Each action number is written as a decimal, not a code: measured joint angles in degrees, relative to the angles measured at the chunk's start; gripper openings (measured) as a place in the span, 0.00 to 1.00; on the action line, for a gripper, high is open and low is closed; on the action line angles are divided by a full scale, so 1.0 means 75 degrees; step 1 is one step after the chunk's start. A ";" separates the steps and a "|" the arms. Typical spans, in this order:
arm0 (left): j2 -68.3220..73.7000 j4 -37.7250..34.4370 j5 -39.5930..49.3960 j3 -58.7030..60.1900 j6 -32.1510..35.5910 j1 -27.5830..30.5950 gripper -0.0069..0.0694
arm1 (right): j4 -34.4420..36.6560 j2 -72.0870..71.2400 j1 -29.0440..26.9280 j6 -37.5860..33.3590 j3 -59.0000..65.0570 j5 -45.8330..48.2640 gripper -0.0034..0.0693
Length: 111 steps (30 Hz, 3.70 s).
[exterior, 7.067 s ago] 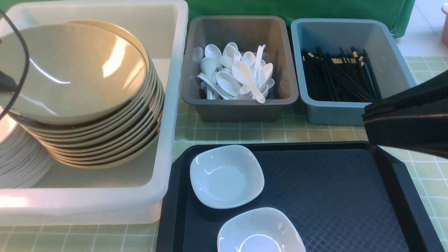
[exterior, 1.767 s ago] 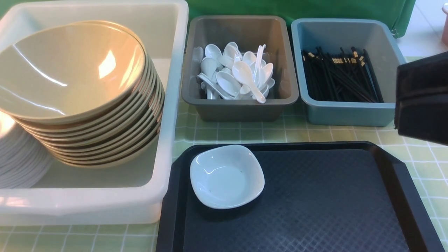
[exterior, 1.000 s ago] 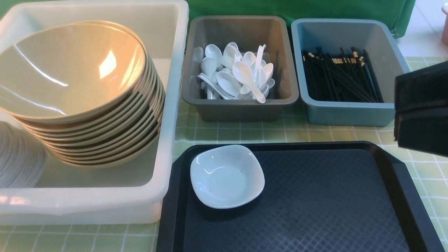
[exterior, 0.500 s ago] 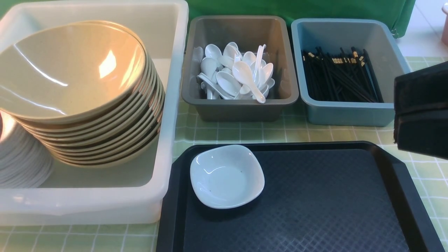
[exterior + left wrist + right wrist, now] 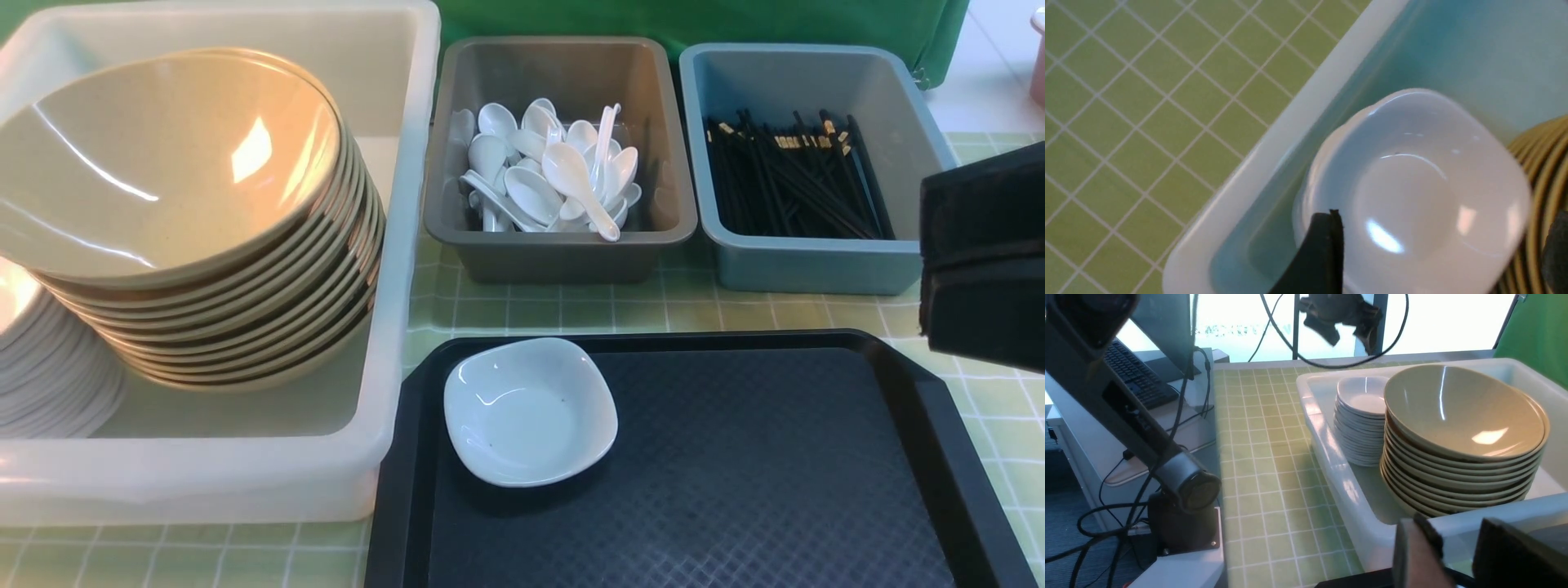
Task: On green table put chopsticks spoon bowls plates into blue grey white boxes.
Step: 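Place the white bowl into the white bin with the other dishes with the left gripper, then grasp the small white bowl on the black tray by its rim with the left gripper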
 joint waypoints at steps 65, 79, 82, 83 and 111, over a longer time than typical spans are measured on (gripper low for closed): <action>0.6238 0.0364 0.1934 -0.5286 0.2339 -0.8693 0.87 | -0.1637 0.0009 0.0000 0.1293 0.0000 0.1170 0.09; 0.6877 0.0141 0.1901 -0.4511 -0.1643 -0.9057 0.87 | -0.1757 0.0009 0.0000 0.1293 0.0000 0.0672 0.08; 0.7238 0.0132 0.1850 -0.4511 -0.1852 -0.9029 0.87 | -0.1759 0.0009 0.0000 0.1302 0.0000 0.0665 0.08; 0.7412 0.0086 0.1829 -0.4511 -0.1928 -0.8999 0.87 | -0.1759 0.0009 0.0000 0.1323 0.0000 0.0665 0.08; 0.7479 -0.0966 0.1819 -0.4508 0.0277 -0.9316 0.23 | -0.1767 0.0009 0.0000 0.1458 0.0000 0.0707 0.10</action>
